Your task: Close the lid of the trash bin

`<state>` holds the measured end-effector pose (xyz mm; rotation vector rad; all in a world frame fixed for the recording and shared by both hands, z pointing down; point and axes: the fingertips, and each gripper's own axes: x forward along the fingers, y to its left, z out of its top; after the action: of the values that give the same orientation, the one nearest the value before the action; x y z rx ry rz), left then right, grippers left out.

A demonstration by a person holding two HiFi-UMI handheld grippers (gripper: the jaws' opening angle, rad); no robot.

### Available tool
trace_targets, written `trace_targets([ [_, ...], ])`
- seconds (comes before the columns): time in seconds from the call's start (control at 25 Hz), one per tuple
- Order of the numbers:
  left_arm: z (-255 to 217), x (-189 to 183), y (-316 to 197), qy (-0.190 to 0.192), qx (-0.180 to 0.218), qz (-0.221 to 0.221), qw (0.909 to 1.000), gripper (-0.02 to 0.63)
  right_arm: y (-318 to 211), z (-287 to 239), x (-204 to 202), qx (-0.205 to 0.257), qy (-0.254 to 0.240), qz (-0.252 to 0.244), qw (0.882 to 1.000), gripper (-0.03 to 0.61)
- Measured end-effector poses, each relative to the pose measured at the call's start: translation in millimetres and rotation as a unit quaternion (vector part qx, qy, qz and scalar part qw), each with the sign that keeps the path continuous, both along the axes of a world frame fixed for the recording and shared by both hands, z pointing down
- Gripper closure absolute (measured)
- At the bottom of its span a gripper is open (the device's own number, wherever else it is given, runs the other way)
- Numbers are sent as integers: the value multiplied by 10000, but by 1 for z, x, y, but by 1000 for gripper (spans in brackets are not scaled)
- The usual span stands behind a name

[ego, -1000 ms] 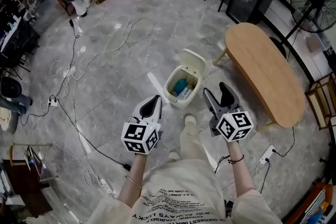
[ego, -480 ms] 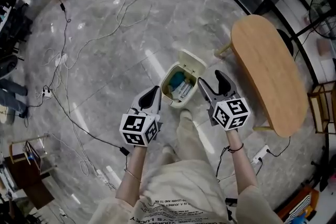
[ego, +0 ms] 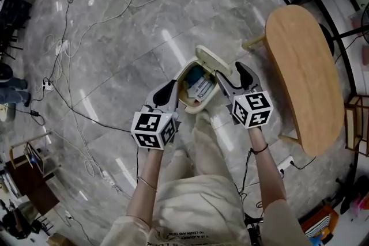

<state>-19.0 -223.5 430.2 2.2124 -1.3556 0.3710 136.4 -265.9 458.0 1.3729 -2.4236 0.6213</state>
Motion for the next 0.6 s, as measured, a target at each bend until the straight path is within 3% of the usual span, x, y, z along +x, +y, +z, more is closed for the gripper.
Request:
trace_targets([
  [0.6,82,22,-19,47,-536,-174,9984,591,-26,88,-8,-158,998,-683,9925,287],
])
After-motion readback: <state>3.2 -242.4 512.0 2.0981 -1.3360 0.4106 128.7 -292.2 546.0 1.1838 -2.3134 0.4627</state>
